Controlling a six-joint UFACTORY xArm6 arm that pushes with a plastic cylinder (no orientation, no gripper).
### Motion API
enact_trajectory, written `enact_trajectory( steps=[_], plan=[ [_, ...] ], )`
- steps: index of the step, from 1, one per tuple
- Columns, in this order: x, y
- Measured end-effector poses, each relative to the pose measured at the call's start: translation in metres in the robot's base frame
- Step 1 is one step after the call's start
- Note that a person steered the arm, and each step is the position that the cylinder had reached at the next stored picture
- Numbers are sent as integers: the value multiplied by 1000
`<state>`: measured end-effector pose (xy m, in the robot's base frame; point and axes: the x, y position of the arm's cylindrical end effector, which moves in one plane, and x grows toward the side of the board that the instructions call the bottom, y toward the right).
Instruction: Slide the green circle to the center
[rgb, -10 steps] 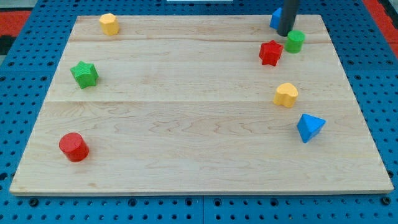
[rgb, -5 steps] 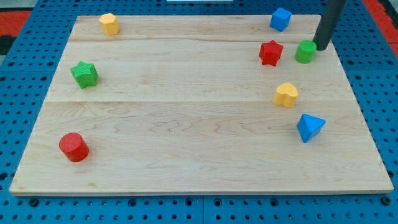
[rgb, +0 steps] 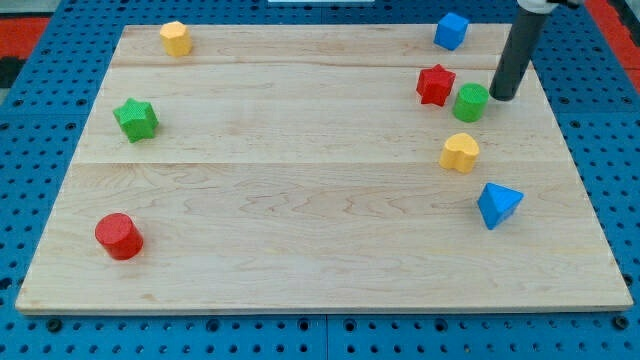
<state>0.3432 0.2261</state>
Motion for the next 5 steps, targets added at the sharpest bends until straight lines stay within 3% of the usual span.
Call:
enact_trajectory(
  steps=[2, 5],
  plan=[
    [1, -52],
    [54, -138]
  ],
)
